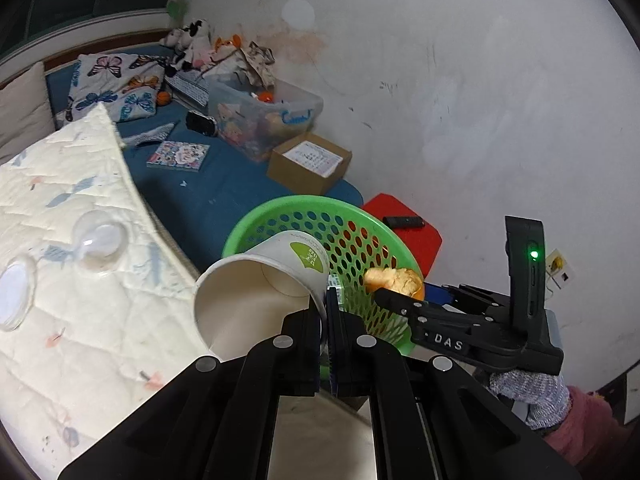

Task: Collect trash
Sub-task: 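Open both tools to drop the peel and paper cup into the basket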

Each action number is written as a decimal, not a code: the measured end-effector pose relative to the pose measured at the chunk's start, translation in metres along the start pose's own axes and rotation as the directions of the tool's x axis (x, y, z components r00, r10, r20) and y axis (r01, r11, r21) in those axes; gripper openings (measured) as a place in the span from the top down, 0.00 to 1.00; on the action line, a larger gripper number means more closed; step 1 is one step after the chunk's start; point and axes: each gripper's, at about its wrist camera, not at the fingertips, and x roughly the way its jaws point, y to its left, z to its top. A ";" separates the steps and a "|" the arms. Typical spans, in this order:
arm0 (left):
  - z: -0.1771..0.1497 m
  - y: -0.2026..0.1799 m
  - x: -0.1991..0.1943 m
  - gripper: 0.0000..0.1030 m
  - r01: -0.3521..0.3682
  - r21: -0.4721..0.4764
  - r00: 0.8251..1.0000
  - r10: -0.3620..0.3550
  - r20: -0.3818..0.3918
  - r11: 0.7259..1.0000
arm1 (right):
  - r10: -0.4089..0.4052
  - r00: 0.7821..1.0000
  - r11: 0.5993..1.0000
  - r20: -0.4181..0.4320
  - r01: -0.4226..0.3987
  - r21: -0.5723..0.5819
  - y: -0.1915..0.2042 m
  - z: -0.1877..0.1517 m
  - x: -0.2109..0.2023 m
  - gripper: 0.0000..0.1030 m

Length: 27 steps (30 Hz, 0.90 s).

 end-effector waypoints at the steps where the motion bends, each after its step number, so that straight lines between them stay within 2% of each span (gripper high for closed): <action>1: 0.002 -0.001 0.006 0.97 0.000 -0.001 1.000 0.000 -0.012 1.000 | -0.001 1.000 1.000 0.003 0.001 0.004 -0.001 -0.001 -0.001 0.48; 9: 0.008 -0.003 0.041 0.97 0.003 -0.019 0.995 -0.005 -0.100 1.000 | -0.002 1.000 1.000 0.028 0.001 0.018 -0.012 -0.004 -0.013 0.44; 14: 0.000 -0.005 0.050 0.87 0.003 -0.029 0.991 -0.007 -0.133 1.000 | -0.004 0.999 1.000 0.037 0.003 0.026 -0.014 -0.006 -0.019 0.43; 18: -0.004 -0.007 0.047 0.74 0.005 -0.026 0.991 -0.009 -0.133 1.000 | -0.001 0.999 1.000 0.038 0.000 0.024 -0.014 -0.006 -0.020 0.43; 21: -0.006 -0.007 0.038 0.74 0.014 -0.023 0.993 -0.017 -0.116 1.000 | 0.005 0.999 1.000 0.045 -0.006 0.017 -0.011 -0.005 -0.023 0.43; 27: -0.012 0.005 0.007 0.74 -0.024 -0.009 0.998 0.023 -0.060 1.000 | 0.026 0.998 0.999 0.052 -0.025 -0.026 0.010 -0.003 -0.027 0.38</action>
